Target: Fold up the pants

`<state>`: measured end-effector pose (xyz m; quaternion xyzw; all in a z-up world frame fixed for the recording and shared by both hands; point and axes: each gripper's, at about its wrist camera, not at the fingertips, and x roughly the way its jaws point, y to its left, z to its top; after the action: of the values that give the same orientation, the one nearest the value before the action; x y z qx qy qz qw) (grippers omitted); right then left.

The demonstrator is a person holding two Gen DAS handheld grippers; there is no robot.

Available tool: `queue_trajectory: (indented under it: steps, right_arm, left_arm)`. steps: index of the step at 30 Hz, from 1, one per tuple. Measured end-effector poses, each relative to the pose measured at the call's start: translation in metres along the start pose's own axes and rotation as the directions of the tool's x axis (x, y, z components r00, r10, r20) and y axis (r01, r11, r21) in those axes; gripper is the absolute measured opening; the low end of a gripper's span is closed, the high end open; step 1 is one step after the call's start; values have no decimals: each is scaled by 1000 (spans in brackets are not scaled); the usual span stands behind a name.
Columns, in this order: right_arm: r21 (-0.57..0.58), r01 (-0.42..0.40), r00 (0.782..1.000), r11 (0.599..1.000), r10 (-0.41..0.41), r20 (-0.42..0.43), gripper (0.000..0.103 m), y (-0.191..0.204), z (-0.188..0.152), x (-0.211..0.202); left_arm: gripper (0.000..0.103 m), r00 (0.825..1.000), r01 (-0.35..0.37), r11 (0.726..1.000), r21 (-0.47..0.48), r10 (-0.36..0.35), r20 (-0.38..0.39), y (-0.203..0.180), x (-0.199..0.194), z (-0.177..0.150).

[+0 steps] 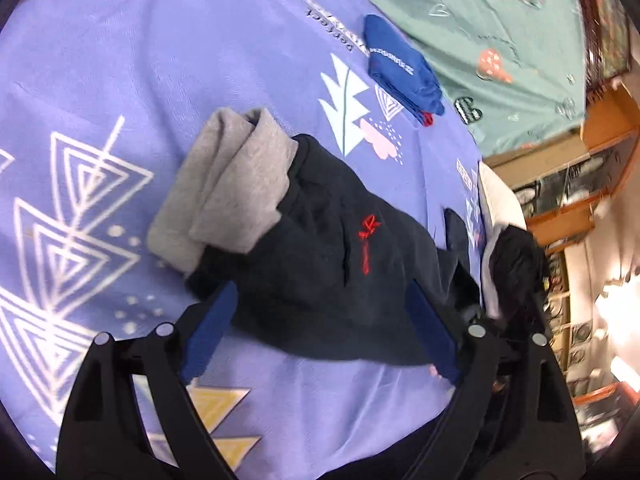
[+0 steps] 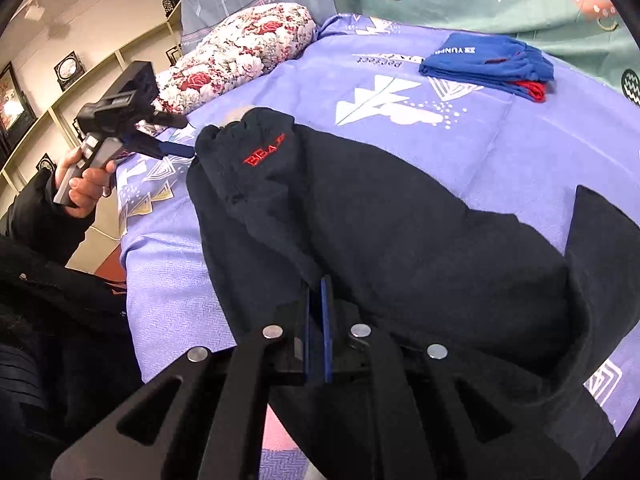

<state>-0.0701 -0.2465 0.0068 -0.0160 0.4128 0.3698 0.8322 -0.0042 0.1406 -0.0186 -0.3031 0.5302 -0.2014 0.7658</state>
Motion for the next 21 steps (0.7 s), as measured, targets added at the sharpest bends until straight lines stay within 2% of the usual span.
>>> queue_trajectory:
  steps: [3, 6, 7, 8, 9, 10, 16, 18, 21]
  right_arm:
    - [2, -3, 1000, 1000, 3, 10, 5, 1, -4, -7]
    - [8, -11, 1000, 1000, 11, 9, 5, -1, -7, -8]
    - [11, -16, 1000, 1000, 15, 12, 5, -2, -7, -9]
    - [12, -17, 1000, 1000, 17, 16, 5, -2, -6, -10]
    - [9, -17, 1000, 1000, 17, 21, 5, -2, -6, -11]
    - [7, -17, 999, 1000, 16, 28, 5, -1, -7, -12]
    - [-24, -80, 995, 997, 81, 65, 5, 17, -2, -29]
    - [-45, -92, 993, 995, 95, 63, 5, 26, -2, -34]
    - [-61, -60, 998, 996, 61, 9, 5, 35, -10, -24]
  left_arm:
    - [88, 1000, 16, 998, -58, -17, -25, 0, 17, 9]
    - [85, 999, -33, 997, -64, 32, -20, -4, 27, 16]
    - [72, 999, -47, 997, -67, 46, -6, -4, 27, 18]
    - [41, 998, -61, 996, -58, 61, 7, -5, 27, 21]
    - [27, 998, -62, 997, -53, 62, 5, -6, 26, 23]
    - [17, 999, -46, 997, -58, 46, 11, -6, 24, 24]
    - [15, 994, -16, 1000, -14, 17, 109, -16, -11, 24]
    - [15, 990, -32, 999, 9, 30, 134, -16, -26, 20]
    - [15, 988, -88, 996, 7, 87, 125, 0, -29, 13]
